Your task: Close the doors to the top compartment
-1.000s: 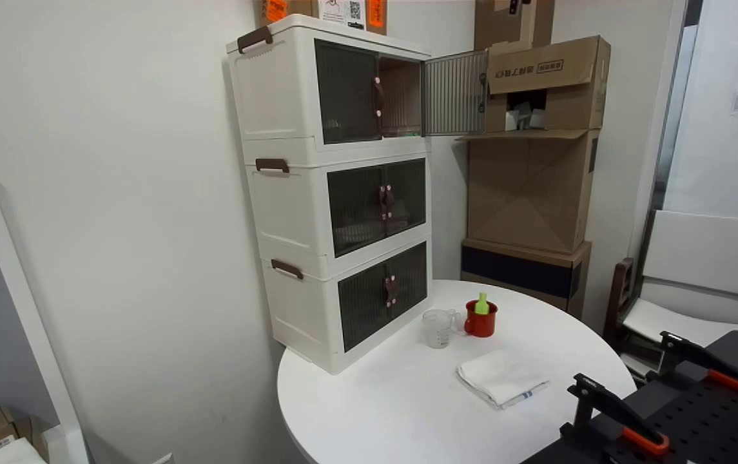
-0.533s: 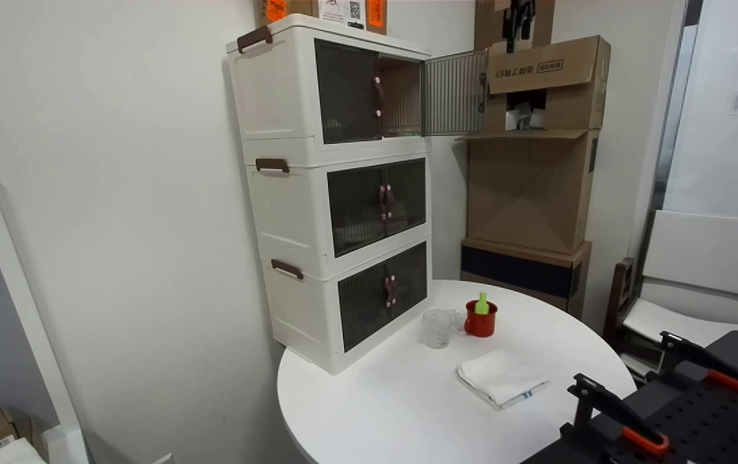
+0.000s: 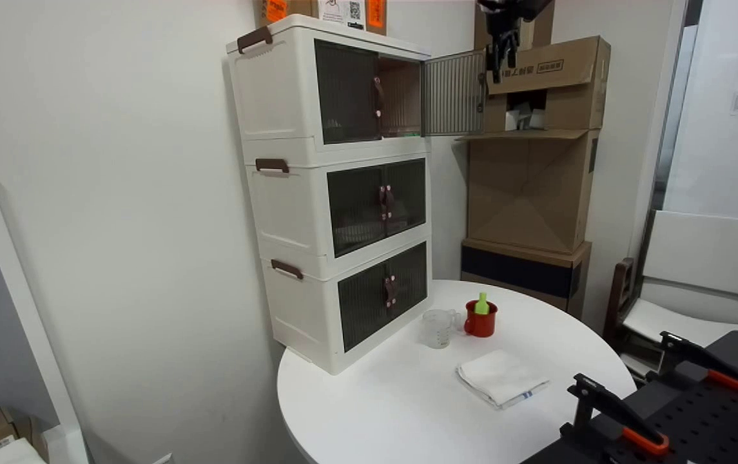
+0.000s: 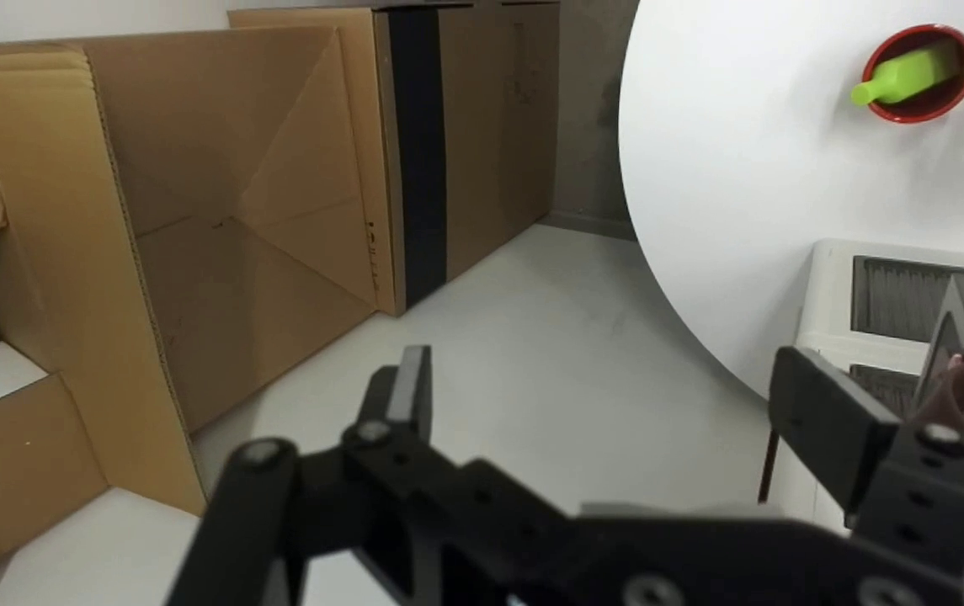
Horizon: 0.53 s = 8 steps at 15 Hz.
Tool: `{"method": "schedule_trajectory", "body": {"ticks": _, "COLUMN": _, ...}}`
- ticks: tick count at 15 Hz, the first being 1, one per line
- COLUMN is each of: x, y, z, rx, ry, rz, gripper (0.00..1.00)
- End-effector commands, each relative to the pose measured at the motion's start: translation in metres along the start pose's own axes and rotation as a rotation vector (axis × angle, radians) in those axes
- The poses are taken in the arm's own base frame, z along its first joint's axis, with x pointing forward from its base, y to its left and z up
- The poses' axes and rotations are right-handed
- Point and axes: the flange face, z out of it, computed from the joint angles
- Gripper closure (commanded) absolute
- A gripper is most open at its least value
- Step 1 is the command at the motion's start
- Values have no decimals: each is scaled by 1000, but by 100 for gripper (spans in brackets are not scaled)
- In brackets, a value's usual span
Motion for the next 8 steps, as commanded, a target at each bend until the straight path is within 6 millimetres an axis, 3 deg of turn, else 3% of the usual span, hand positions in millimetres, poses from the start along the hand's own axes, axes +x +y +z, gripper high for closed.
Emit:
{"method": "schedule_trajectory", "body": {"ticks": 1, "x": 16, "y": -14, "z": -11, "rx": 14, "ry": 26, "rz": -20, "gripper": 0}}
{"method": "schedule_trajectory", "body": {"ticks": 8, "x": 49, "y": -75, "z": -54, "rx": 101, "ry": 139, "rz": -167, "gripper": 0}}
